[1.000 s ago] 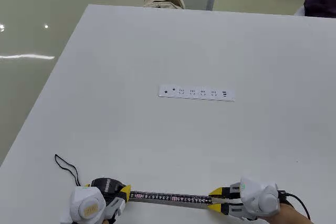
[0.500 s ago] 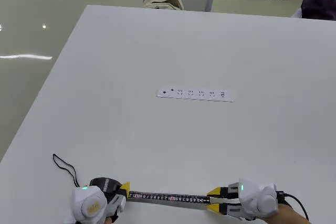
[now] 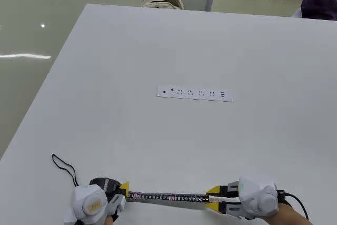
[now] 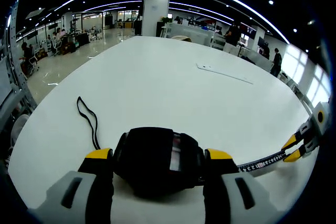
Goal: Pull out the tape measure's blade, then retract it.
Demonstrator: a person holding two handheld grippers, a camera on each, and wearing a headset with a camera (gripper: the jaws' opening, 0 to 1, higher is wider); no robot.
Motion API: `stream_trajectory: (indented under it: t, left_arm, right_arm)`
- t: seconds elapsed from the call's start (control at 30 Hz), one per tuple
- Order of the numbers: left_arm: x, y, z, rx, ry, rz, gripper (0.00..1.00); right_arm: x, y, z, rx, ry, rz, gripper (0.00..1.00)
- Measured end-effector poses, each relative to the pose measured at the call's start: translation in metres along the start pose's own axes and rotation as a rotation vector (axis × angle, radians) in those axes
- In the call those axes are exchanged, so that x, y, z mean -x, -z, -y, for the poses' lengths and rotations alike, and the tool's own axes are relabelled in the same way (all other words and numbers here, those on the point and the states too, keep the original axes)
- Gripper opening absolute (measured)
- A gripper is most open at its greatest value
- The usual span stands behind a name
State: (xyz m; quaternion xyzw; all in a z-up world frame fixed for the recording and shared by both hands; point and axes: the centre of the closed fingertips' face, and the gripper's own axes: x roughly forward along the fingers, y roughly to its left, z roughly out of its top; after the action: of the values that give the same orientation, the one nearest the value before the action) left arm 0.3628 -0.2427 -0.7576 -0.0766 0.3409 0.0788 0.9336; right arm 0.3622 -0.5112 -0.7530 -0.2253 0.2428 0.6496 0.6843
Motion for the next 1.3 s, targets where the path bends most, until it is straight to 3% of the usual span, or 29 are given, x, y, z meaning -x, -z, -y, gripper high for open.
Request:
stream_trajectory:
  t: [0.27, 1.3]
  left_arm:
    - [0.002, 0.000, 0.000, 0.003, 0.003, -0.004, 0.66]
    - [0.002, 0.000, 0.000, 0.005, 0.015, -0.020, 0.65]
  right_arm:
    - [-0.007, -0.010, 0.000, 0.016, -0.006, 0.016, 0.12]
    - [-0.013, -0.023, 0.001, 0.042, -0.012, 0.019, 0.12]
